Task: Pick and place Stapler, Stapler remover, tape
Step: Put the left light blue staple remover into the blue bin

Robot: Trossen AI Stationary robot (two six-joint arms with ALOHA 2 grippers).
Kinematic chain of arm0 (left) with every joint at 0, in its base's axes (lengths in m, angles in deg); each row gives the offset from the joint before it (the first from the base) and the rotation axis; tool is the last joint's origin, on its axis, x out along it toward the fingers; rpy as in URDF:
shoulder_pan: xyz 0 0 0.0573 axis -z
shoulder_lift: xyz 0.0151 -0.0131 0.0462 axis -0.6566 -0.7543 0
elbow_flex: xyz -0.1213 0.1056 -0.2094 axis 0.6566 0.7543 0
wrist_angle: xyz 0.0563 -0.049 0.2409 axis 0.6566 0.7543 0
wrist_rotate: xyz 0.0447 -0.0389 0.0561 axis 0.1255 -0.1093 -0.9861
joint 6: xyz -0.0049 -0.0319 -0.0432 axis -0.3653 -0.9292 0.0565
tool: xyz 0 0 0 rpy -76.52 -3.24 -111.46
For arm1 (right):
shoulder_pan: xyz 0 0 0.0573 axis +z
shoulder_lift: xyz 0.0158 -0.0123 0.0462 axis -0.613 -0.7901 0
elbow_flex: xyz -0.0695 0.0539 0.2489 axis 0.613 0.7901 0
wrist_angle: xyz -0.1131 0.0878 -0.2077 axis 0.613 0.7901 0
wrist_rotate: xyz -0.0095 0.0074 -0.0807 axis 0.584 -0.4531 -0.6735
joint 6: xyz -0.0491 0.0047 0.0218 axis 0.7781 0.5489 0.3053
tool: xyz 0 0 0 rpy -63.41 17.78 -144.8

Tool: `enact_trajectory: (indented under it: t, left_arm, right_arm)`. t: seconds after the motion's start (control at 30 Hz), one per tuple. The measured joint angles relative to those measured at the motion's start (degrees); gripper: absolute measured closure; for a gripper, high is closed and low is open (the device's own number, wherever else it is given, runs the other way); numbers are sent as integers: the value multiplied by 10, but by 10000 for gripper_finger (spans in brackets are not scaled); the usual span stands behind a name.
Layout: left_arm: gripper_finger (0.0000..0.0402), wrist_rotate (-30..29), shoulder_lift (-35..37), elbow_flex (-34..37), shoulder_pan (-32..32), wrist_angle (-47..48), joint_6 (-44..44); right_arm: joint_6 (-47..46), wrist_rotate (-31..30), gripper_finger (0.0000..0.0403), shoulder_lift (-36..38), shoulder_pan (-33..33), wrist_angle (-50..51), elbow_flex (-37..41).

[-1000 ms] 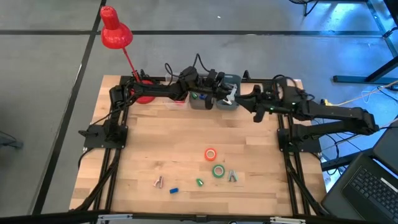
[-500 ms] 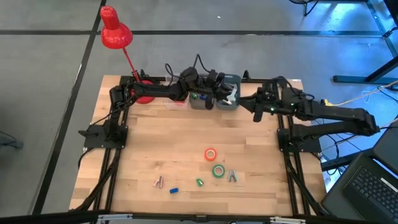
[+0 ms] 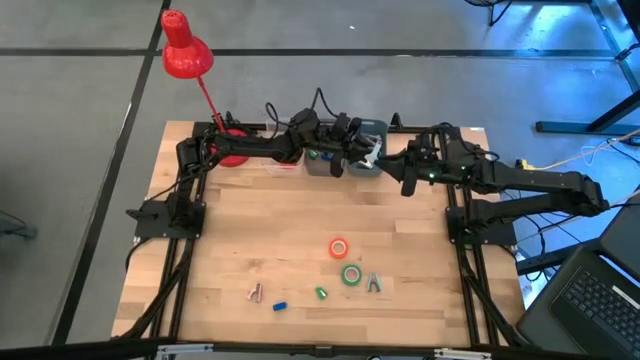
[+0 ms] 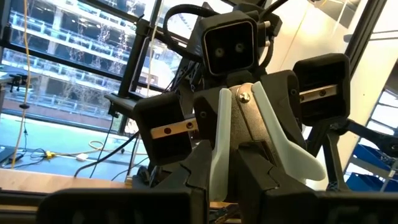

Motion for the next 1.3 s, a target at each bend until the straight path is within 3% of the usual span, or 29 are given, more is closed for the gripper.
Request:
enact_trajectory:
  t: [0.13, 0.3, 0.6, 0.67, 0.87, 1.0, 1.13, 1.23, 1.3]
  left_arm:
    - [369, 0, 0, 0, 0, 0, 0]
    - [369, 3, 0, 0, 0, -2, 8]
    - [366, -2, 0, 0, 0, -2, 14]
    - [338, -6, 0, 0, 0, -2, 17]
    - [196, -7, 0, -1, -3, 10, 9]
    - [122, 11, 0, -1, -18, 25, 6]
    - [91, 72, 0, 0, -40, 67, -43]
    - [88, 160, 0, 6, -54, 132, -96]
    - [90, 190, 0, 19, -53, 161, -104]
  right_arm:
    - [-1, -1, 340, 0, 0, -1, 0]
    - [-5, -2, 393, 0, 0, -4, 0]
    - [-3, -3, 401, 0, 0, -3, 0]
    - [-1, -3, 401, 0, 0, -3, 0]
    - [17, 4, 402, 0, 0, -3, -8]
    - [47, 1, 402, 0, 0, 26, -40]
    - [70, -39, 402, 2, -6, 180, -109]
    - [75, -89, 403, 1, -24, 336, -155]
    - [72, -91, 403, 2, -52, 411, -166]
